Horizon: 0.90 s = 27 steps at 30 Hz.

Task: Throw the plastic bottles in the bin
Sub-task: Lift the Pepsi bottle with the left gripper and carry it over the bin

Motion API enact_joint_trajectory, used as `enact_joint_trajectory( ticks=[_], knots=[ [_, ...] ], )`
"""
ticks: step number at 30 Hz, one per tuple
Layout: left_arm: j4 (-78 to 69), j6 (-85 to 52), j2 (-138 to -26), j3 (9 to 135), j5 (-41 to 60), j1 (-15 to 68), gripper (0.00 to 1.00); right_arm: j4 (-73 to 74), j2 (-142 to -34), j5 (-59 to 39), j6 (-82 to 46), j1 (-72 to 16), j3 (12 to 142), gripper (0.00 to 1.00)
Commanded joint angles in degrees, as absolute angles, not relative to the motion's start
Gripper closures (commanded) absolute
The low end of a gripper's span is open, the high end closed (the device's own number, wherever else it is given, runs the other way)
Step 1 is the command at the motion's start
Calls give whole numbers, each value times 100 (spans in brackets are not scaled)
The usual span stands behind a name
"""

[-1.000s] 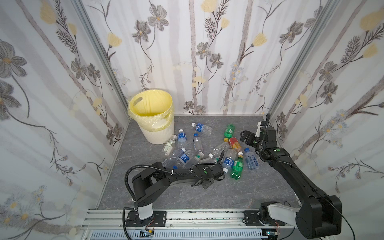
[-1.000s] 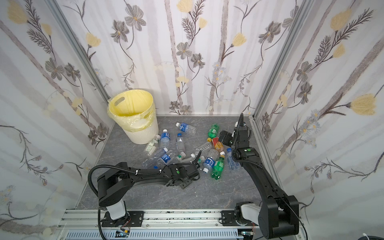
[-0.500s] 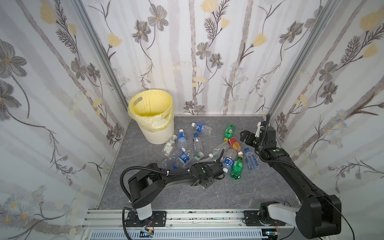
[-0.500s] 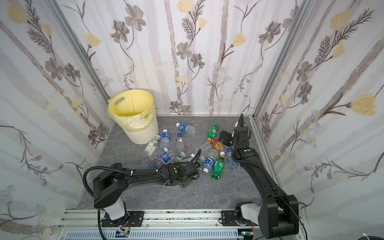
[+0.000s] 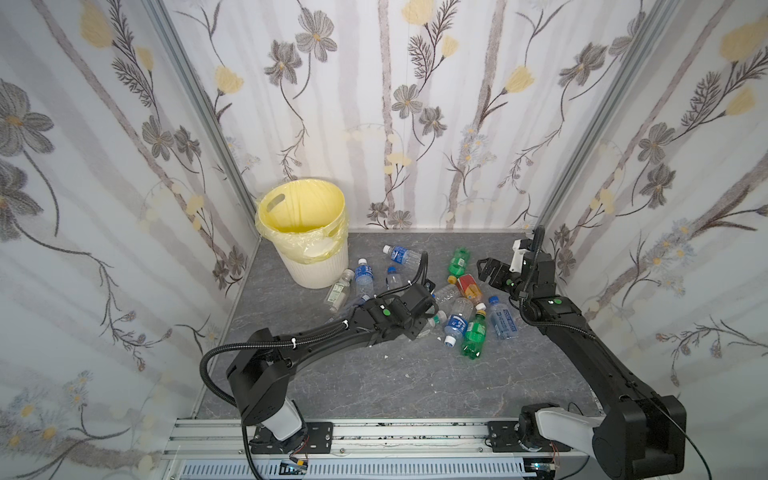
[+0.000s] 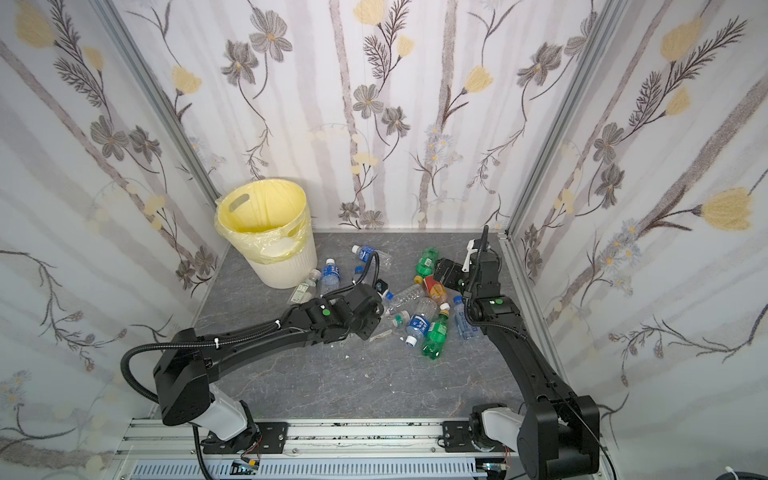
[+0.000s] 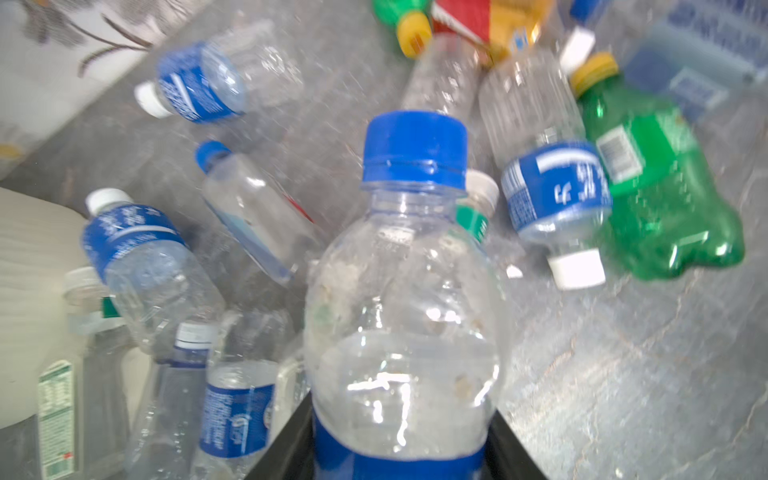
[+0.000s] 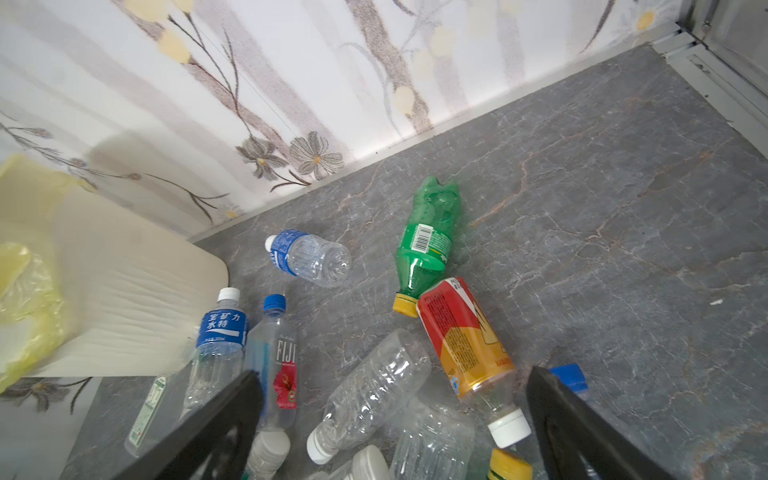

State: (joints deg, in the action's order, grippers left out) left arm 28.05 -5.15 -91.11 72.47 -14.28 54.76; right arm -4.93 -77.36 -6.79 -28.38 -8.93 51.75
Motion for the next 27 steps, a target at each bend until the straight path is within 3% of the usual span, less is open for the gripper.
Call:
enact_joint_trajectory(
  ticks=[1, 15, 27],
  knots=[
    [2769, -644, -8992, 7710, -1411, 5127, 50, 112, -7699, -1033, -2732, -1057, 5202, 0],
    [2760, -351, -9184, 9654, -1540, 3825, 51, 540, -7987, -650, -1952, -2710, 6206, 0],
    [2718, -213, -9465, 11465, -1403, 2738, 51, 465, -9093, -332, -1181, -3808, 7858, 0]
  ],
)
